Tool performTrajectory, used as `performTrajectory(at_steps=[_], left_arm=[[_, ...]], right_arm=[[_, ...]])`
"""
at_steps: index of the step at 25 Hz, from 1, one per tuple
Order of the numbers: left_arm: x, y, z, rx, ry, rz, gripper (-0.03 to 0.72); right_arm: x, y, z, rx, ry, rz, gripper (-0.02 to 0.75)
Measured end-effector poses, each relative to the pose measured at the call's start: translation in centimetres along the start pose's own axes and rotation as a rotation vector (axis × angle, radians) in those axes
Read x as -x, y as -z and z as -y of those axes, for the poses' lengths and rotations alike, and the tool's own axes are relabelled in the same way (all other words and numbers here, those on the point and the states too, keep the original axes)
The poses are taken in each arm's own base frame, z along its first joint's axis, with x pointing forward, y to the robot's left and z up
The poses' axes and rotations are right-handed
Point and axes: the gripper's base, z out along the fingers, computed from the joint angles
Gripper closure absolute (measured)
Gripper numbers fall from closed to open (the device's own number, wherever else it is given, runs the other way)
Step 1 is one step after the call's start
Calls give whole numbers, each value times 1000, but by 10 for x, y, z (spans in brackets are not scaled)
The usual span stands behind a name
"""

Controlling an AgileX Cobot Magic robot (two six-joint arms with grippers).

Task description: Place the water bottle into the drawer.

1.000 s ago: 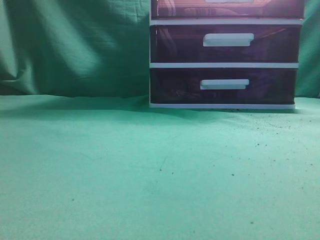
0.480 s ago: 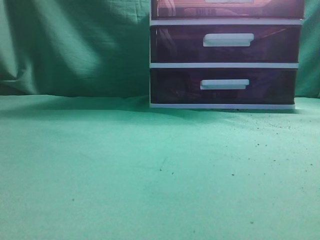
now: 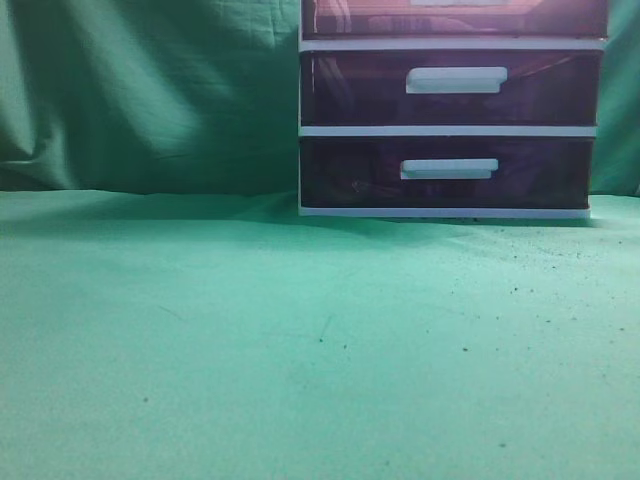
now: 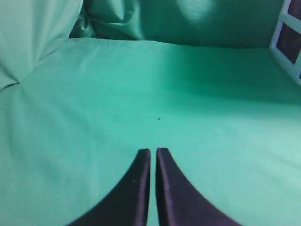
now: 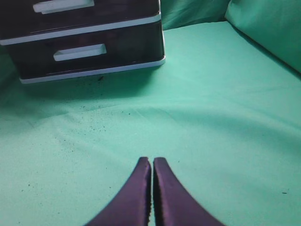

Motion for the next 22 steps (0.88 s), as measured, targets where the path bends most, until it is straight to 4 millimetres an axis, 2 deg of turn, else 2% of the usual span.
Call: performTrajectory(at_steps=[5, 22], left_arm=[[-9, 1, -2, 26, -9, -101, 688], [-10, 1, -2, 20, 15, -112, 688]], right_arm=[[0, 0, 0, 0, 0, 0, 738], [0, 0, 0, 0, 0, -1, 738]])
